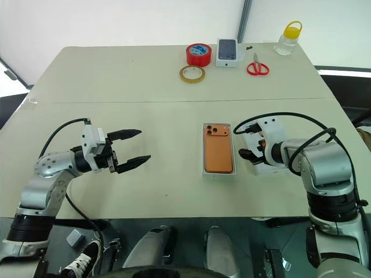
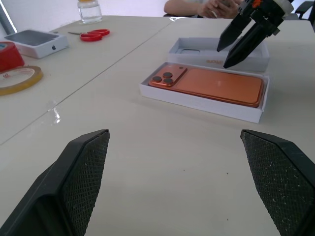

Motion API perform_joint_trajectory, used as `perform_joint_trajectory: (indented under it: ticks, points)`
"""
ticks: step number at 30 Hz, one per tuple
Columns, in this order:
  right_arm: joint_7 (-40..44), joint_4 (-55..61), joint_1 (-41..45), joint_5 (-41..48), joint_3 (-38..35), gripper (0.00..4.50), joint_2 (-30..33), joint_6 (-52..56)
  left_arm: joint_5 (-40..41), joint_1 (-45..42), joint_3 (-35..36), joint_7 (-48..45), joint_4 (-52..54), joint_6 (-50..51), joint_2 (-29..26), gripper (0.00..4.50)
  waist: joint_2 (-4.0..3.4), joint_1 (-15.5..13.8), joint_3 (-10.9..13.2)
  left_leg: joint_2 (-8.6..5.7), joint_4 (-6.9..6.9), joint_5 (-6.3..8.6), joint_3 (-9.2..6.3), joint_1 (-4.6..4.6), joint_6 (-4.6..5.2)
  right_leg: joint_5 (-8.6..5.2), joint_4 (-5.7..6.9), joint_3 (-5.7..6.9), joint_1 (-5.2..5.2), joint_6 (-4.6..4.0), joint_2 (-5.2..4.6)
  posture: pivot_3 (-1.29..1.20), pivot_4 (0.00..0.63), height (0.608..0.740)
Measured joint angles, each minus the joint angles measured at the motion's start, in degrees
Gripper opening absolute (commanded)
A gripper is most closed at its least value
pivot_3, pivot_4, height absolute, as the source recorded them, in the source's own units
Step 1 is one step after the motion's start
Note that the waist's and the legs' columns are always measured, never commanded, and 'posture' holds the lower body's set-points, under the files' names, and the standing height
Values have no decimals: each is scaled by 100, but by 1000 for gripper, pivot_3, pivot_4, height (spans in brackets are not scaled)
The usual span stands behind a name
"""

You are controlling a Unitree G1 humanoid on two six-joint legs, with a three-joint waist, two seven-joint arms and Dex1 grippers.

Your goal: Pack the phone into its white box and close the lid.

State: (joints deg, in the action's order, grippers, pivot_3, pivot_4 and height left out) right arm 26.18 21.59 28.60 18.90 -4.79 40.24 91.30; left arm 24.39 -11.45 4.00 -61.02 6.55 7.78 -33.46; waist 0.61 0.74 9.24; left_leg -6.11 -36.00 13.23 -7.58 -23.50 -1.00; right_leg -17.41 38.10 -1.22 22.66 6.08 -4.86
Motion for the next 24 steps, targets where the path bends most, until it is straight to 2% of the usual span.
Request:
perform_joint_trajectory:
  ticks: [9, 24]
  points:
    - [-572, -502, 352, 758, 10, 4500, 5, 81, -3, -70, -54, 85, -18, -52, 94, 4487, -2, 4, 1, 0, 1, 0, 0, 0, 0, 0, 0, 0, 1, 0, 0, 0, 150, 740]
    - [-2855, -1048, 342, 3570, -42, 4500, 440, 82, -3, -13, -119, 343, 42, -5, 244, 4487, -3, 2, 4, 1, 0, 0, 1, -1, 2, 0, -2, 0, -1, 0, 0, 0, 150, 740]
